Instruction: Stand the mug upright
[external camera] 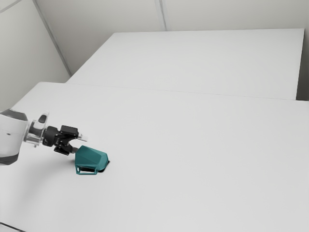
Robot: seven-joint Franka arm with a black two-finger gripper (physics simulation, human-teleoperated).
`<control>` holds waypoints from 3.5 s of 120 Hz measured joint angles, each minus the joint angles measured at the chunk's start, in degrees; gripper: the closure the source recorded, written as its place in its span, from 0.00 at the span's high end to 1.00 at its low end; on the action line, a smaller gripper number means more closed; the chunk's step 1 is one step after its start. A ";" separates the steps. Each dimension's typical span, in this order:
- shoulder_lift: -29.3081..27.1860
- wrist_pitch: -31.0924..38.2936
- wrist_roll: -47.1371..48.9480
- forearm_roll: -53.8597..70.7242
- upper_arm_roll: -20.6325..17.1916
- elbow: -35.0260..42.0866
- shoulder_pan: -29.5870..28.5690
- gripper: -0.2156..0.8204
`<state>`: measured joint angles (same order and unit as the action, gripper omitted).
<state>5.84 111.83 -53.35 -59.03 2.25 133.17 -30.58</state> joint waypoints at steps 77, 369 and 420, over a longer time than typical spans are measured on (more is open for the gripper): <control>0.62 -0.08 6.43 0.03 -1.89 0.58 -0.01 0.59; 1.06 -9.80 50.15 55.67 -14.54 -26.28 5.59 0.04; 4.12 -7.84 58.46 60.23 -14.68 -27.19 9.81 0.04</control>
<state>9.95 103.99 5.11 1.20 -12.43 105.97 -20.78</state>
